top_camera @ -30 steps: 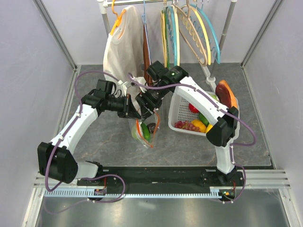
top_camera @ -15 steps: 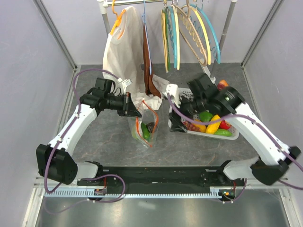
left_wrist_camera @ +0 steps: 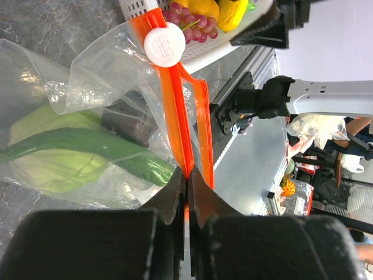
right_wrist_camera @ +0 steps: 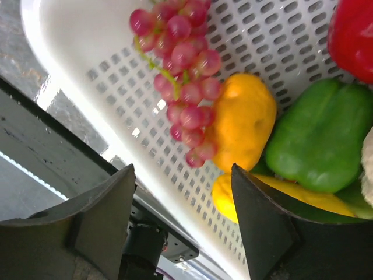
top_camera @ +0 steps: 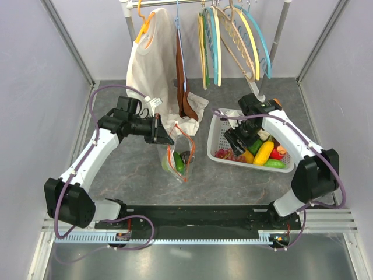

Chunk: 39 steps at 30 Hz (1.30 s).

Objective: Place the food in the zip-top bag and seal the zipper
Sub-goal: Pick up the fake fruit from the bin.

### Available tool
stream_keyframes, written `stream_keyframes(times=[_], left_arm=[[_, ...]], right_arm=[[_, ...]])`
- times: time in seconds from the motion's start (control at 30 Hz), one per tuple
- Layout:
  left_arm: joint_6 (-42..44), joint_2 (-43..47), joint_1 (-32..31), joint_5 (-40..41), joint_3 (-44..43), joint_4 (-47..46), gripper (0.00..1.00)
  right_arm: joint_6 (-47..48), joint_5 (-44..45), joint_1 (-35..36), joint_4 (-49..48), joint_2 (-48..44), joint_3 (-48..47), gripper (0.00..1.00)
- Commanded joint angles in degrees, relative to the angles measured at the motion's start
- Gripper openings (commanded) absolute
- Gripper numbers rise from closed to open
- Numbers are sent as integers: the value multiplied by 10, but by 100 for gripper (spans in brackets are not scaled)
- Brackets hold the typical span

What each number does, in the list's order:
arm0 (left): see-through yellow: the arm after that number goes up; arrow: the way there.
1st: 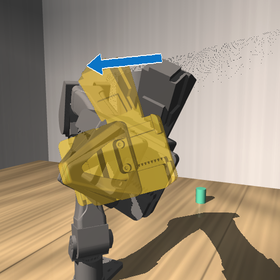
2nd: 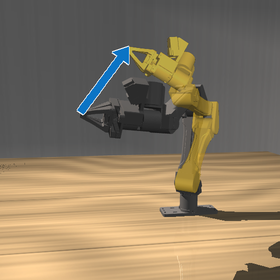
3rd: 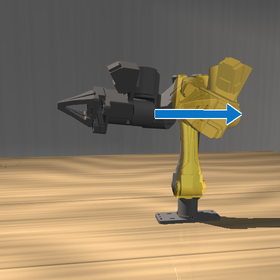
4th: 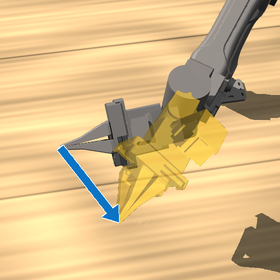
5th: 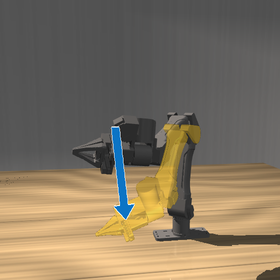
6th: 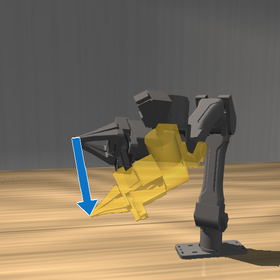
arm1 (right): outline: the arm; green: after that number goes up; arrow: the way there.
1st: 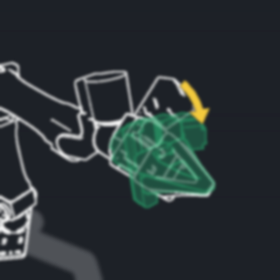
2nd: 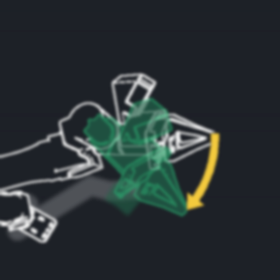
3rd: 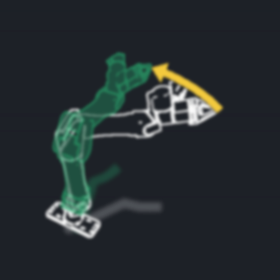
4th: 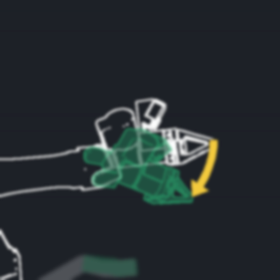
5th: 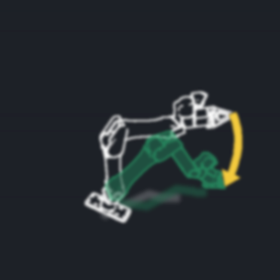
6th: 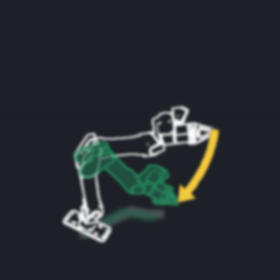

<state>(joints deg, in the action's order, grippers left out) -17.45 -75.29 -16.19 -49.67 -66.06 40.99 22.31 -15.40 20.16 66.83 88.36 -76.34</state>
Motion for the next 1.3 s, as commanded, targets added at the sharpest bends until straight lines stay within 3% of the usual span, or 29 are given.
stream_keyframes(times=[0.0, 0.2, 0.37, 0.5, 0.7, 1.27], left_arm=[[-7, 12, 2, -17, -7, 1, 2], [-4, 8, 2, -16, -2, -3, 2], [-3, 6, 2, -17, -1, -5, 2], [-1, 8, 2, -15, 8, -5, 2], [-3, 9, 2, -14, 8, -5, 2], [-3, 3, 2, -15, -4, -6, 2]], right_arm=[[-22, 6, -2, -35, 29, -55, 72], [3, 133, 1, -140, 46, -60, 80], [130, 215, 1, -233, 33, 14, 88], [194, 229, 4, -304, 19, 58, 93], [223, 230, 15, -318, 60, 29, 96], [231, 241, 22, -344, 140, 52, 98]])
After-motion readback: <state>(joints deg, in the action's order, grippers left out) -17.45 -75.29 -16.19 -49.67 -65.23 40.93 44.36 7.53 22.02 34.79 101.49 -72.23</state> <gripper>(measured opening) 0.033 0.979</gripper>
